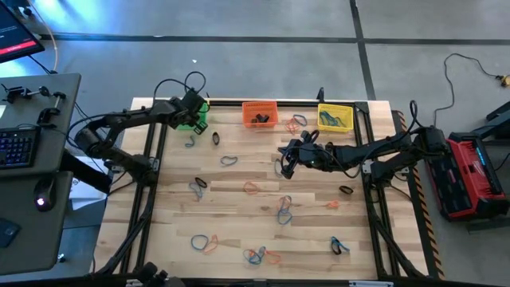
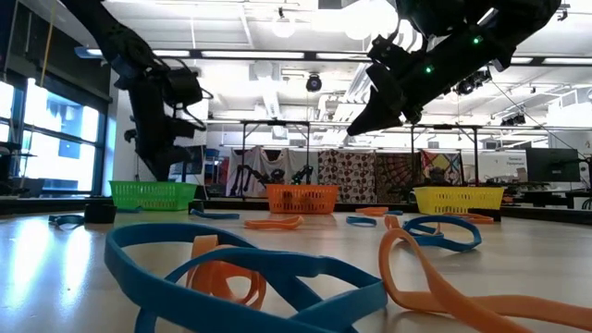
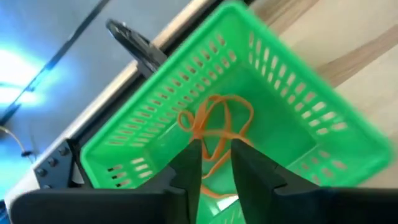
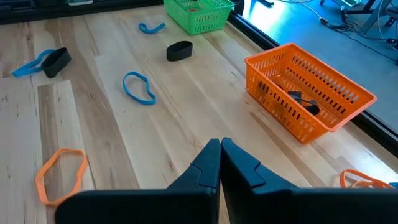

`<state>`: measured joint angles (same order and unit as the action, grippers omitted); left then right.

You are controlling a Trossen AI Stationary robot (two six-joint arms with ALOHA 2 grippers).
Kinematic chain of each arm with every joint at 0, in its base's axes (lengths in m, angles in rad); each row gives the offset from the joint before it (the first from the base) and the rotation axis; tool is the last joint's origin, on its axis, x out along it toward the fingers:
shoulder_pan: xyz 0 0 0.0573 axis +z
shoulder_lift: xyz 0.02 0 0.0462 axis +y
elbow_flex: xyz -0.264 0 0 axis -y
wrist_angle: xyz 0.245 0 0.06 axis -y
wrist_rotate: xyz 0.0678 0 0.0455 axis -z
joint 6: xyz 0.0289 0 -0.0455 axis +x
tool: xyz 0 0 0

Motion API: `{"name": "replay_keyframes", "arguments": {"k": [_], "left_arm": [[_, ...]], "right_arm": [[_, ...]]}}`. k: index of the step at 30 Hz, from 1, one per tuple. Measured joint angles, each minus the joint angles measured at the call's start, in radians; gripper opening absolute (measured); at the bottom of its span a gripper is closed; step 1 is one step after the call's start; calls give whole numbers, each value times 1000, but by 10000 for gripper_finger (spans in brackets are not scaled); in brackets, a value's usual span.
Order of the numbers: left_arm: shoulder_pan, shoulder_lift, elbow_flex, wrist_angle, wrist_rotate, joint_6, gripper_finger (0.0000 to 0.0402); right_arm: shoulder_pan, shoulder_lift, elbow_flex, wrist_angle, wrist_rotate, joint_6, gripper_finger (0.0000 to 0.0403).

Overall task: Sort rubber bands into baskets
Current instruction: Put the blue rubber band into the yellow bin

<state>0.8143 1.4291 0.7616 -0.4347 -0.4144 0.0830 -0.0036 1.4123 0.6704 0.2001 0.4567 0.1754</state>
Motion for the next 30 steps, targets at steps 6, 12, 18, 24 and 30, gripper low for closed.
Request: {"name": "replay_keyframes", "arguments": {"k": [6, 12, 18, 24, 30], "left_arm": [[-44, -108, 0, -9, 24, 6, 111], [-146, -238, 0, -40, 74, 7, 103], [-307, -335, 0, -62, 181, 59, 87], [-467, -378, 0, -68, 269, 61, 76], [-588, -379, 0, -69, 357, 69, 70]], "right_arm": [[0, 0, 0, 0, 0, 0, 0], [0, 0, 0, 0, 1, 0, 0], [0, 0, 0, 0, 1, 0, 0], [0, 0, 0, 0, 1, 0, 0], [0, 0, 0, 0, -2, 3, 0]]}}
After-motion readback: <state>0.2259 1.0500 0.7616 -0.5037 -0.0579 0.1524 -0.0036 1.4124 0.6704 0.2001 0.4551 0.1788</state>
